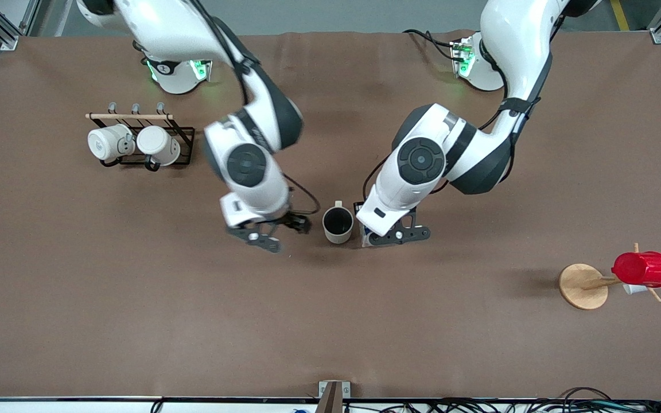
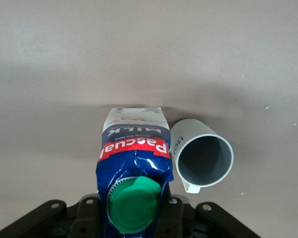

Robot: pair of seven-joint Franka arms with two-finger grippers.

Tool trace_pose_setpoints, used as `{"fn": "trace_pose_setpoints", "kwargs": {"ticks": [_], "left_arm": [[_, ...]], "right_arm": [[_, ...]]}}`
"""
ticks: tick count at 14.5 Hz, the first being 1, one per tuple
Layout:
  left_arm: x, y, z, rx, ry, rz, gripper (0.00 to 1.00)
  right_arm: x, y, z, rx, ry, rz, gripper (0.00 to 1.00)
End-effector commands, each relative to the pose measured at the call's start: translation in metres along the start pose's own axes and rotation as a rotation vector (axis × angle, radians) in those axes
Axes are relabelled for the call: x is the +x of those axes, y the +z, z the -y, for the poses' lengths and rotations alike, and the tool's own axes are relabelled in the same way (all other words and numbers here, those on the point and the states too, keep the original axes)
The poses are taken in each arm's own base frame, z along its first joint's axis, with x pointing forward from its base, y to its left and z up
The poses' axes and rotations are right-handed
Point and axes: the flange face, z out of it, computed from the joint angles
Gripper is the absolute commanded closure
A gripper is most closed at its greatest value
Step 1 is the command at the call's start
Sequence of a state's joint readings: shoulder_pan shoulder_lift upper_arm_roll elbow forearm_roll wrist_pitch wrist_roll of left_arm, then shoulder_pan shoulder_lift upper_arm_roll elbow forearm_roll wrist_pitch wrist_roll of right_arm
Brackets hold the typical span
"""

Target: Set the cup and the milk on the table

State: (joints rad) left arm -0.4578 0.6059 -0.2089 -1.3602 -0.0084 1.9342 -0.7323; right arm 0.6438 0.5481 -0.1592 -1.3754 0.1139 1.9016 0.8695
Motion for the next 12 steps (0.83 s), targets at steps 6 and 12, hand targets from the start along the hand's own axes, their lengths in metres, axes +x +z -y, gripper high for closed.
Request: {"fn": "trace_pose_setpoints", "kwargs": {"ticks": [6, 12], "left_arm": [[-0.001, 0.011, -0.011, -0.009, 0.007, 0.011, 0.63], [-0.004, 0.022, -0.016, -0.007, 0.001, 0.017, 0.59]], "right_arm": [[0.092, -0.158, -0.198, -0.026, -0.091, -0.069, 0.00], [0.107, -0.220, -0.321, -0.027, -0.173, -0.024, 0.00]]}}
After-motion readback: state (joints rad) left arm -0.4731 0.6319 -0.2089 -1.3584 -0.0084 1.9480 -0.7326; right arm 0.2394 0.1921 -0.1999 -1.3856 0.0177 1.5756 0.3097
